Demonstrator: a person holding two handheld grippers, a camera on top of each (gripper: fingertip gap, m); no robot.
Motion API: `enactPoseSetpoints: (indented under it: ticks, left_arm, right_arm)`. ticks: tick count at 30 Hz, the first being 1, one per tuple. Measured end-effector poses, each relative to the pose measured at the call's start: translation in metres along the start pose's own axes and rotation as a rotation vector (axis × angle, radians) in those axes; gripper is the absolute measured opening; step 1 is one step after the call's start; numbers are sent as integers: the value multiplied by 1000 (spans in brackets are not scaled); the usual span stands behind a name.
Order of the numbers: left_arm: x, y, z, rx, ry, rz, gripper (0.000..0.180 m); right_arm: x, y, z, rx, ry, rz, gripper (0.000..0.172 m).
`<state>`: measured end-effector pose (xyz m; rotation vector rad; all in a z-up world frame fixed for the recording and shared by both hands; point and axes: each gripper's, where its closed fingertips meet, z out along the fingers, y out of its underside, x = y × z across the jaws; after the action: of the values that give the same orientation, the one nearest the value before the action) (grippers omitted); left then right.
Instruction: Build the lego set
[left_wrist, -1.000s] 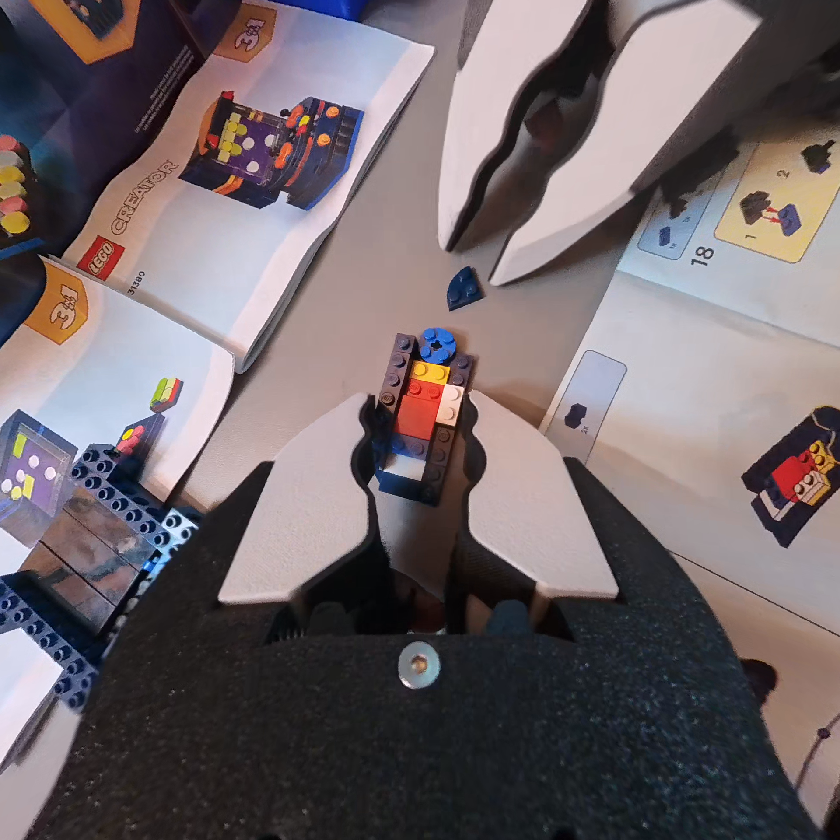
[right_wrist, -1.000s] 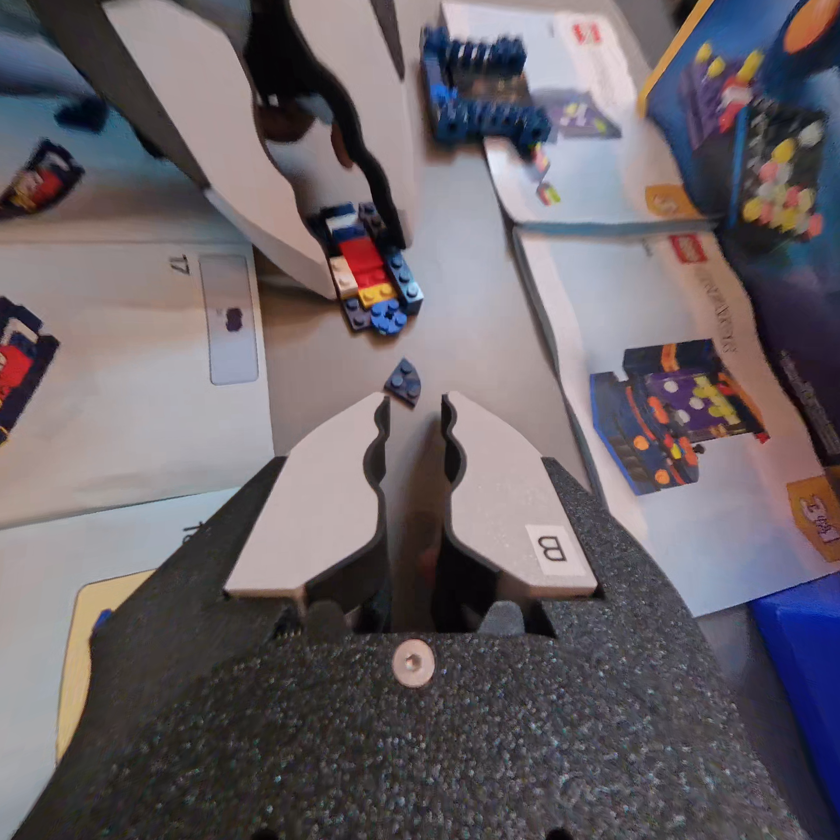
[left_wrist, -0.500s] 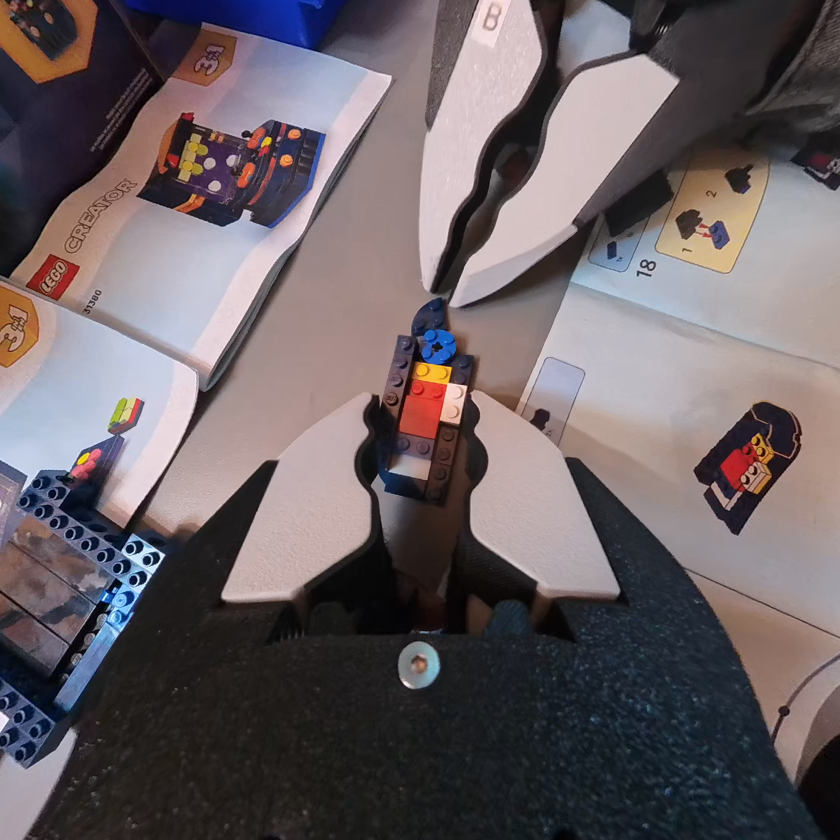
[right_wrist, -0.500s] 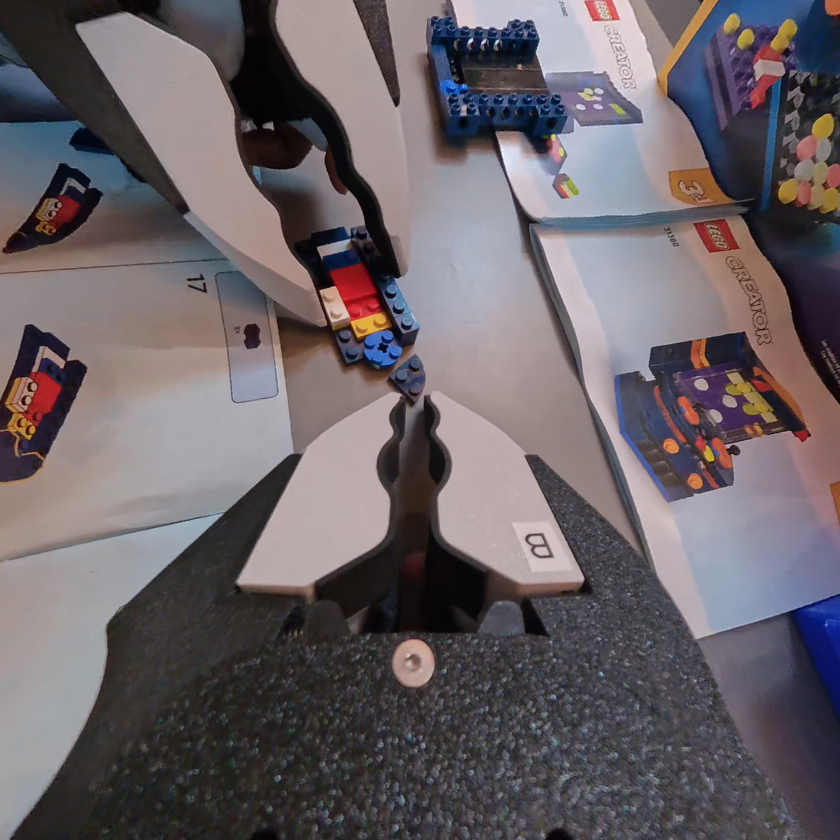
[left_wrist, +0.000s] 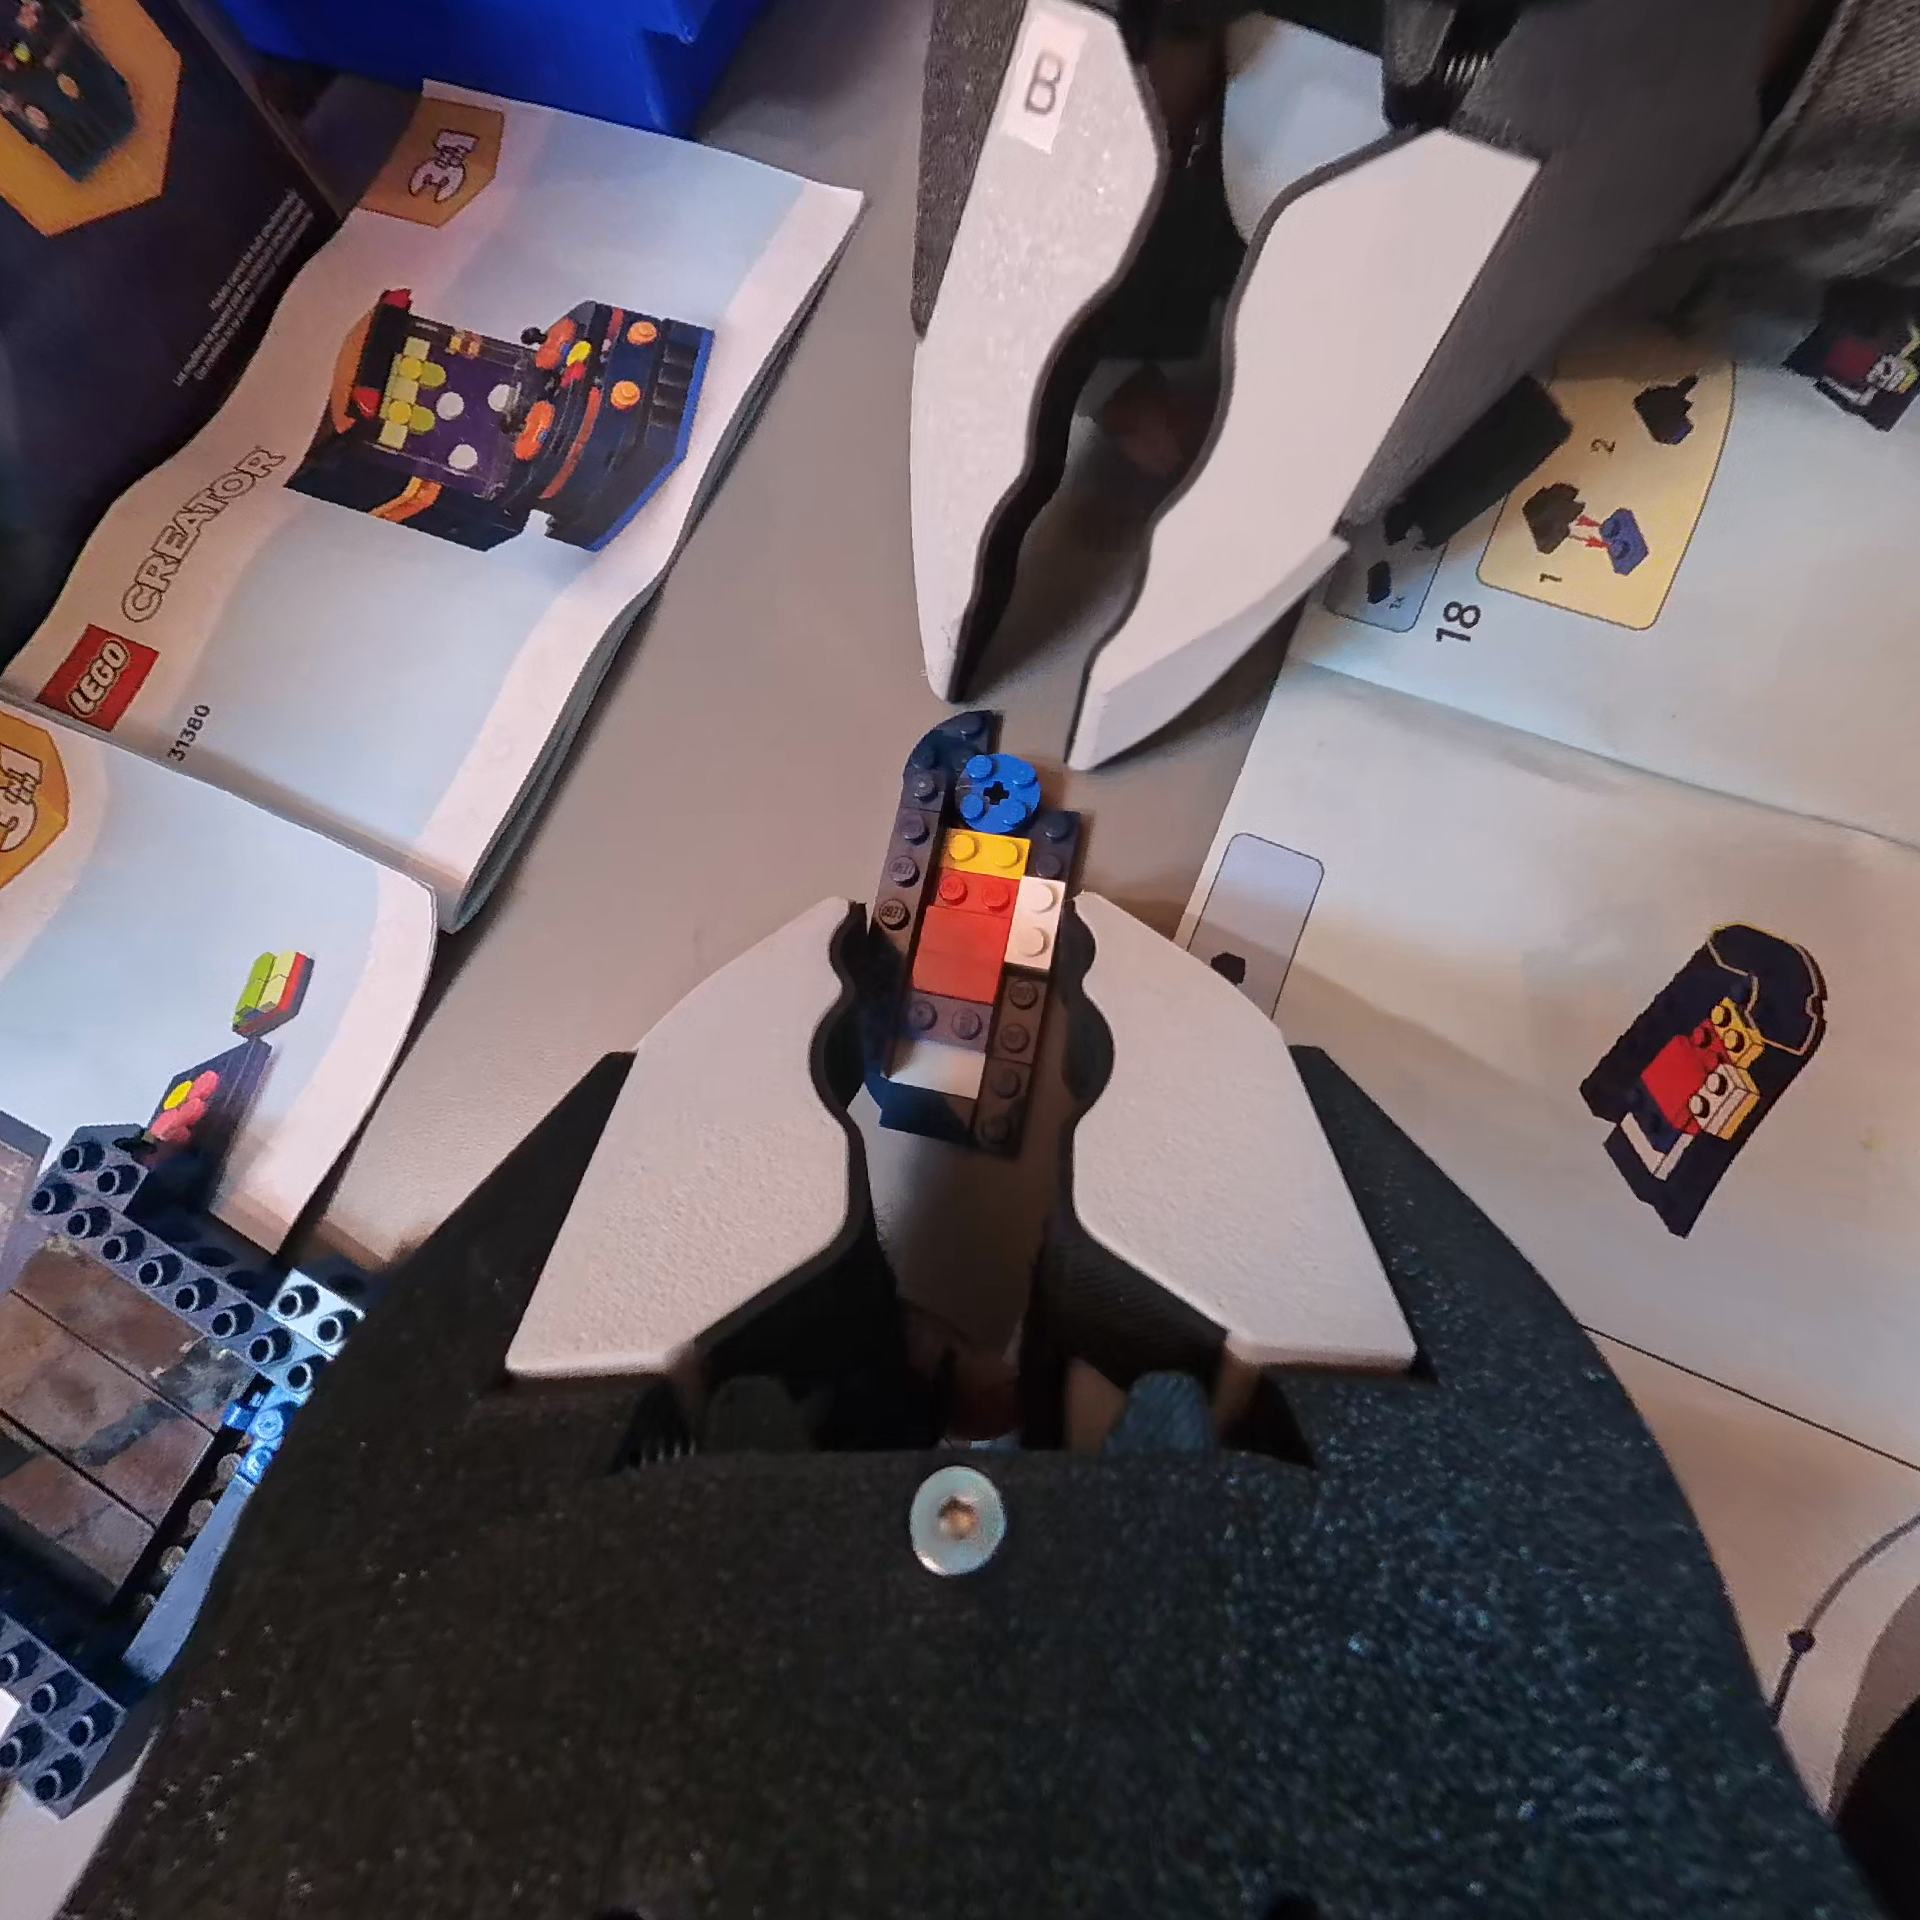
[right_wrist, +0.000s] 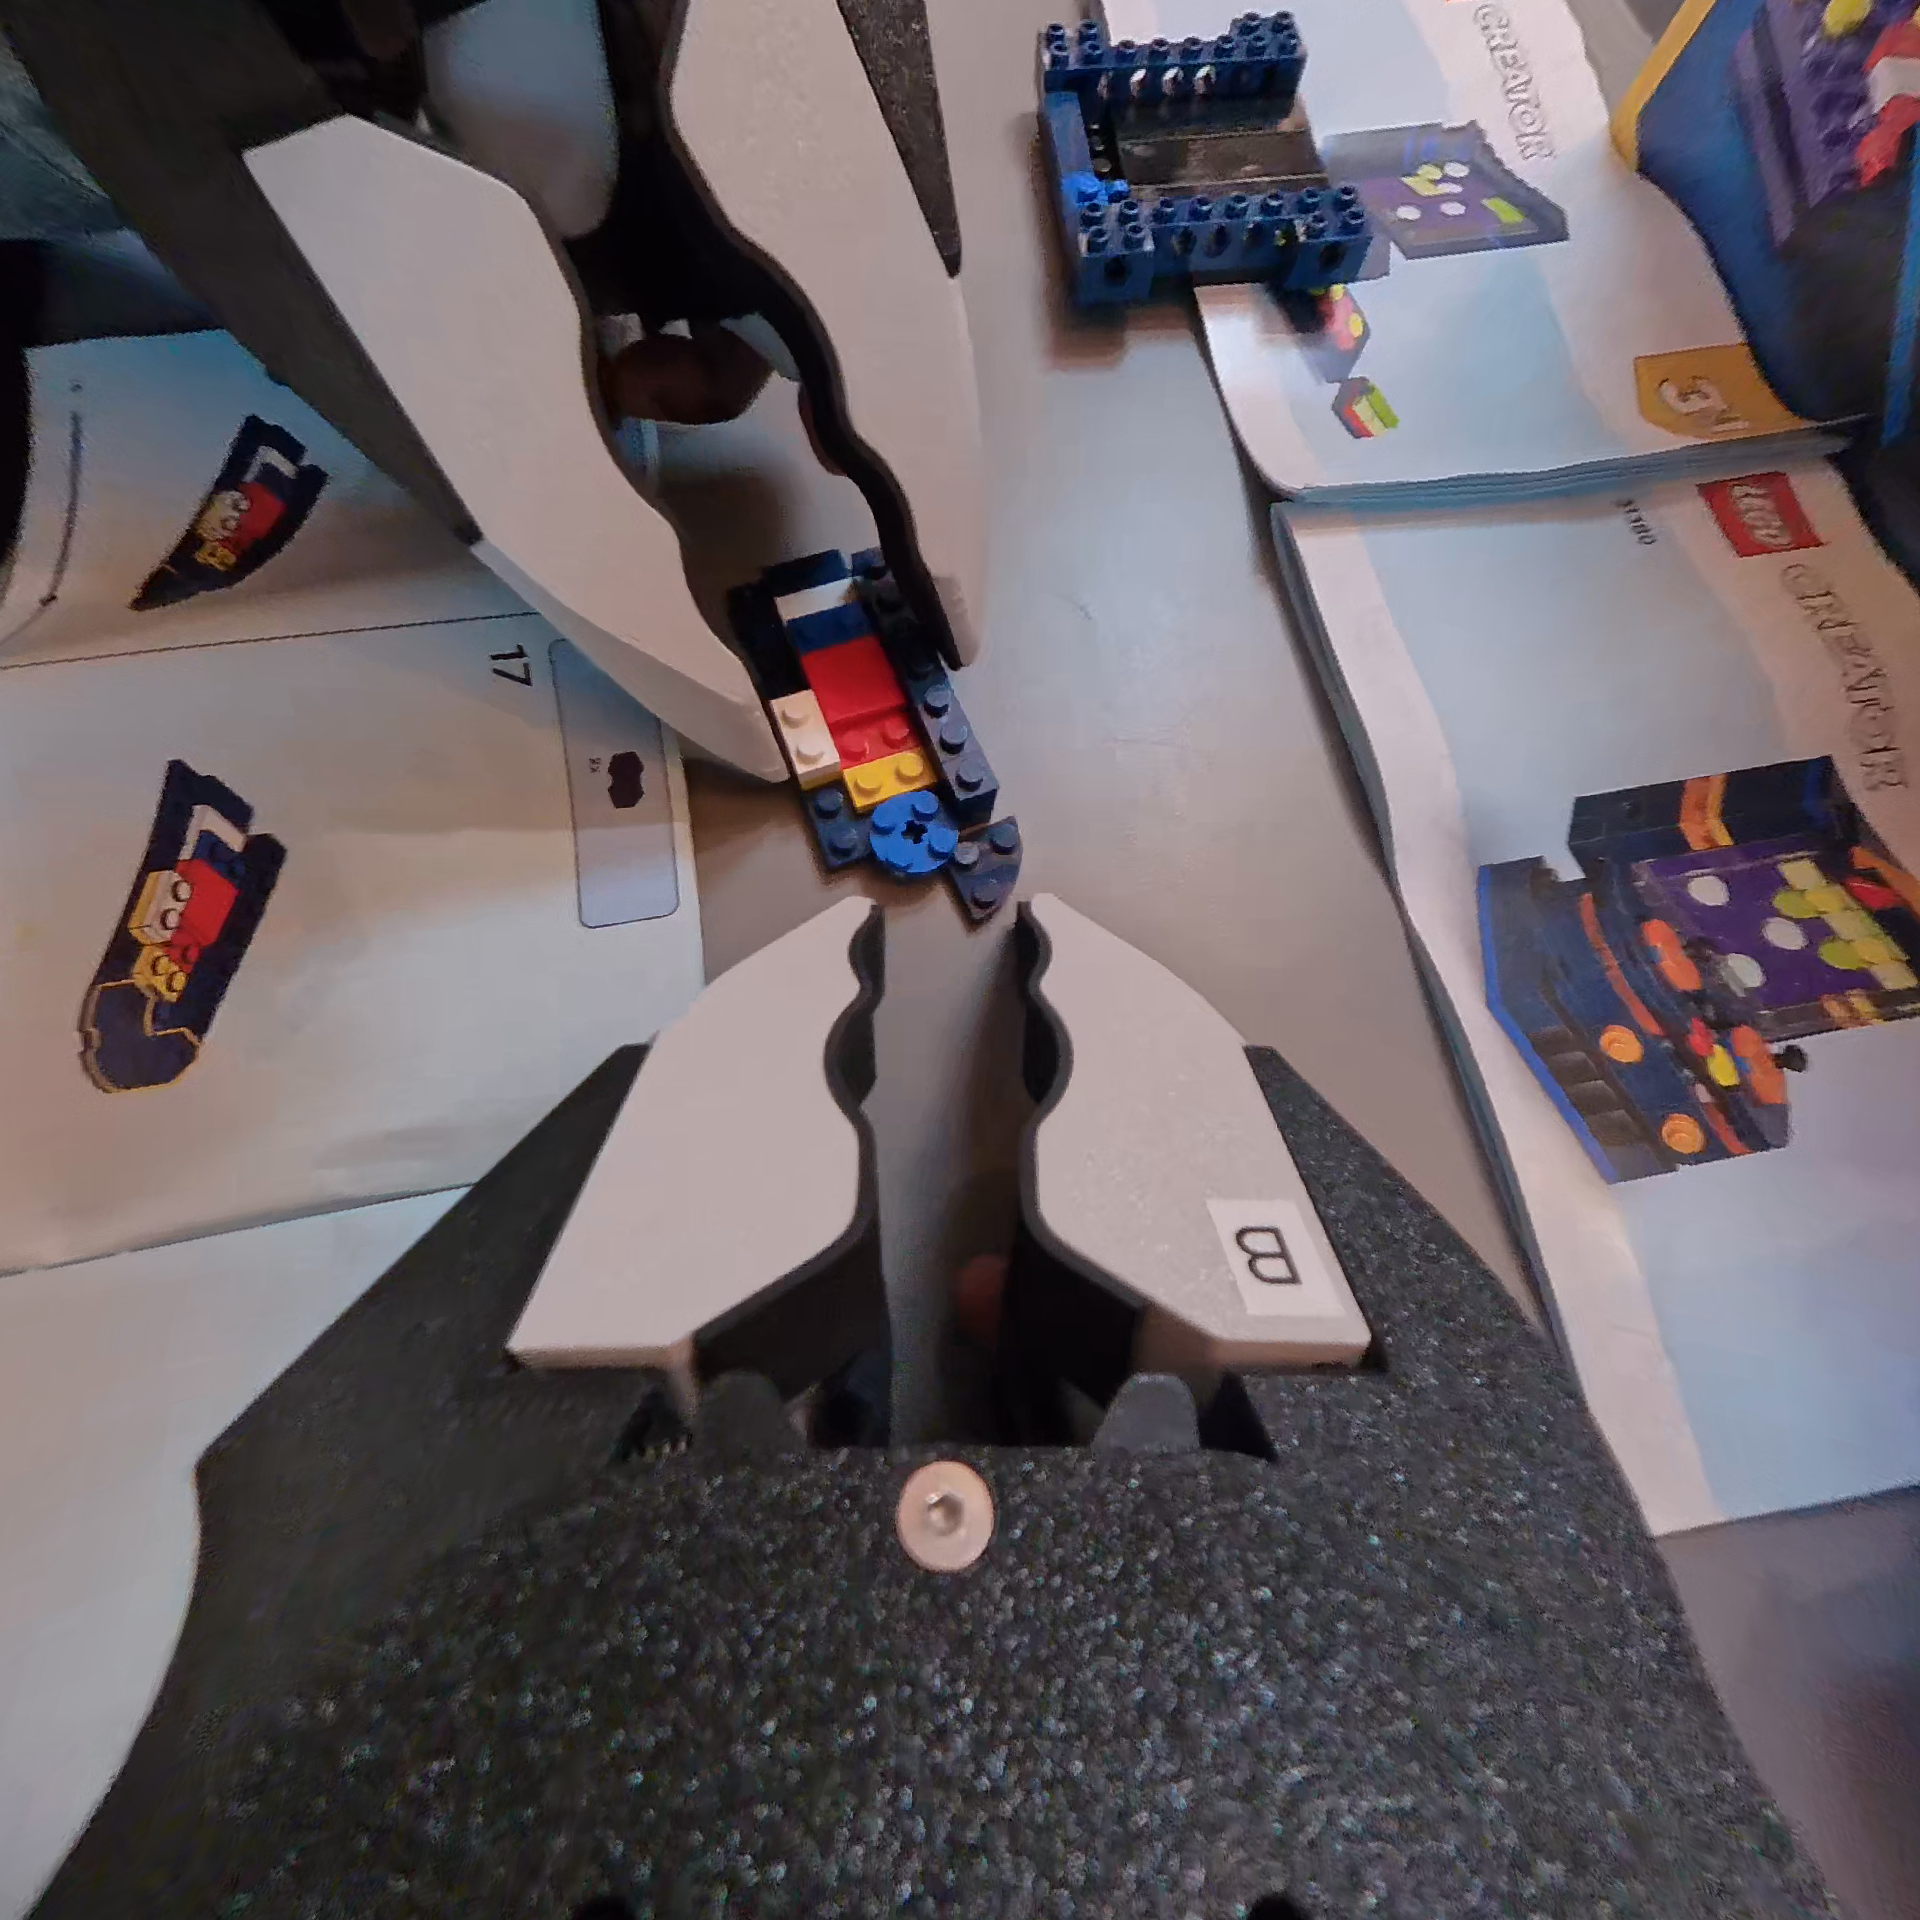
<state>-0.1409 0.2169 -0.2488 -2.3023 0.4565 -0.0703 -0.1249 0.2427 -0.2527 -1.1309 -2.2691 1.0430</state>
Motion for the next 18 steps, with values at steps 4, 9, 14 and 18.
enactPoseSetpoints:
  ticks: [4, 9, 14, 18]
  left_arm:
    - [0, -1, 1, -5, -4, -2, 35]
    - [1, -2, 0, 2, 7, -1, 34]
    - [0, -8, -5, 39, 10, -11, 34]
    - [1, -1, 0, 2, 8, 4, 34]
  right_arm:
    - [-3, 0, 0, 3, -38, 13, 26]
    - [-5, -1, 0, 5, -56, 13, 30]
    - [-6, -1, 0, 6, -68, 16, 31]
    - [-6, -1, 0, 5, -68, 12, 31]
